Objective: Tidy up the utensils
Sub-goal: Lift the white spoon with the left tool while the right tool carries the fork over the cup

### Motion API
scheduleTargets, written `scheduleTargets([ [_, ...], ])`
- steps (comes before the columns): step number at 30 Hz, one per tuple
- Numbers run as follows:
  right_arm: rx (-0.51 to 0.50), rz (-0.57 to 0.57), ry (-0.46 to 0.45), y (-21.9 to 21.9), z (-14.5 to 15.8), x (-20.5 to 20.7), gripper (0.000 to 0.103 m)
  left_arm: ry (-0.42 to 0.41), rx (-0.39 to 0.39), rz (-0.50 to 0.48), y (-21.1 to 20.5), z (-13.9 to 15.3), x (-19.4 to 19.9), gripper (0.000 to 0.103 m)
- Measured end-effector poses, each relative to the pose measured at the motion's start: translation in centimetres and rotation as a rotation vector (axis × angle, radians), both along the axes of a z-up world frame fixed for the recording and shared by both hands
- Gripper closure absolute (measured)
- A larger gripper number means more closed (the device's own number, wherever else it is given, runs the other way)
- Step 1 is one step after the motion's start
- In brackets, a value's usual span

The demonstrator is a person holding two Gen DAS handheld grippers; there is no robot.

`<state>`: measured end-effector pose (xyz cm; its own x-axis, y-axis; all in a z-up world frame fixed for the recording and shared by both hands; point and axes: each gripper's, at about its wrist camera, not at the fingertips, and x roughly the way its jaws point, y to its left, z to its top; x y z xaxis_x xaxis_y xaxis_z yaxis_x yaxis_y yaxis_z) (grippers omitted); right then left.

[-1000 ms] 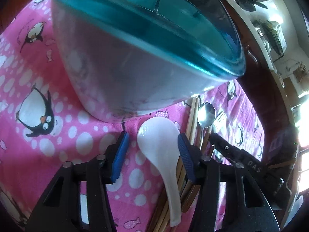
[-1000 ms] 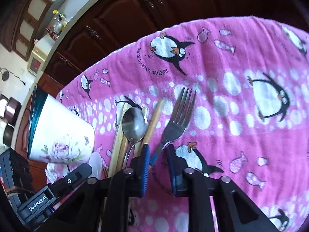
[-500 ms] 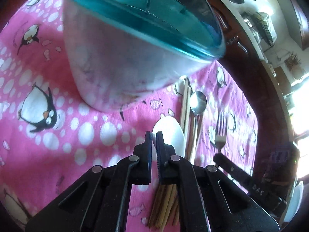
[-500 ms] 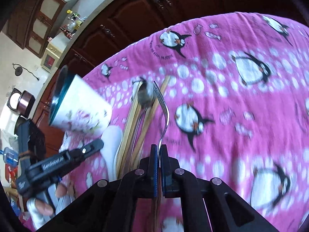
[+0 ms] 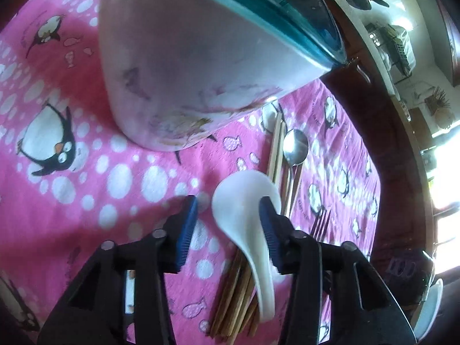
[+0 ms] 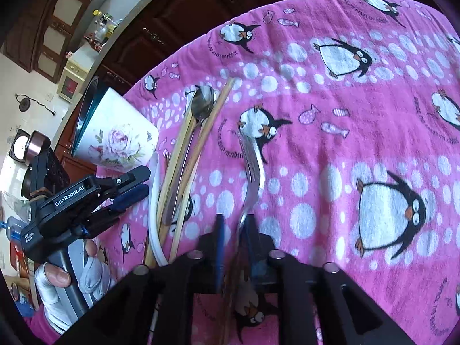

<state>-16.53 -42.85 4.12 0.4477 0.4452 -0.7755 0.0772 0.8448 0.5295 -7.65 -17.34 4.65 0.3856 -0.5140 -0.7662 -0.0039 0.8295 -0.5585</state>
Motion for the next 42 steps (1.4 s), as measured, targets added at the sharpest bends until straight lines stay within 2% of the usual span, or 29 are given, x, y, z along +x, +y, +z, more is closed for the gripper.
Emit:
scheduleTargets([
  [3, 0.012, 0.017, -0.004, -0.2, -0.2, 0.6, 0.081, -0.019, 0.006, 0.003, -0.6, 0.0, 0.3, 0.051],
  [7, 0.023, 0.038, -0.034, 0.1, -0.4, 1.2, 0.081, -0.048, 0.031, -0.012, -1.3, 0.0, 0.4, 0.053],
  [8, 0.022, 0.040, -0.040, 0.1, -0.5, 1.3, 0.084, -0.056, 0.051, -0.029, -1.6, 0.0, 0.4, 0.077],
  [9, 0.008, 0.042, -0.040, 0.2, -0.5, 1.4, 0.092, -0.050, 0.071, -0.050, -2.0, -0.2, 0.6, 0.088],
  [10, -0.002, 0.044, -0.040, 0.2, -0.6, 1.4, 0.096, -0.056, 0.057, -0.061, -2.0, -0.3, 0.6, 0.088],
  [16, 0.014, 0.024, -0.062, -0.1, 0.5, 0.6, 0.100, -0.089, 0.035, -0.120, -1.5, 1.2, -0.6, 0.100],
  [24, 0.039, 0.036, -0.157, 0.4, 4.4, -1.2, 0.101, -0.126, 0.006, -0.166, 0.1, 3.8, -3.2, 0.102],
  [26, -0.040, 0.038, -0.168, 0.8, 5.1, -1.2, 0.101, -0.150, 0.013, -0.174, 0.5, 4.8, -3.9, 0.102],
  [28, -0.059, 0.024, -0.161, 0.6, 5.0, -1.1, 0.101, -0.181, 0.024, -0.174, 1.0, 6.0, -4.5, 0.102],
  [32, -0.173, 0.063, -0.124, 2.3, 4.1, -0.4, 0.087, -0.225, 0.032, -0.163, 2.3, 7.6, -5.5, 0.102],
  [35, -0.208, 0.082, -0.088, 3.7, 2.9, 0.8, 0.081, -0.234, 0.034, -0.156, 2.7, 8.1, -5.7, 0.102],
  [38, -0.259, 0.080, -0.030, 4.3, 0.9, 2.5, 0.083, -0.242, 0.027, -0.148, 3.2, 8.8, -5.9, 0.102],
  [39, -0.260, 0.075, -0.029, 4.3, 0.5, 2.7, 0.092, -0.249, 0.027, -0.147, 3.4, 9.2, -6.1, 0.102],
  [42, -0.195, 0.063, -0.041, 3.6, 1.0, 2.4, 0.097, -0.277, 0.020, -0.141, 4.3, 10.5, -6.5, 0.102],
])
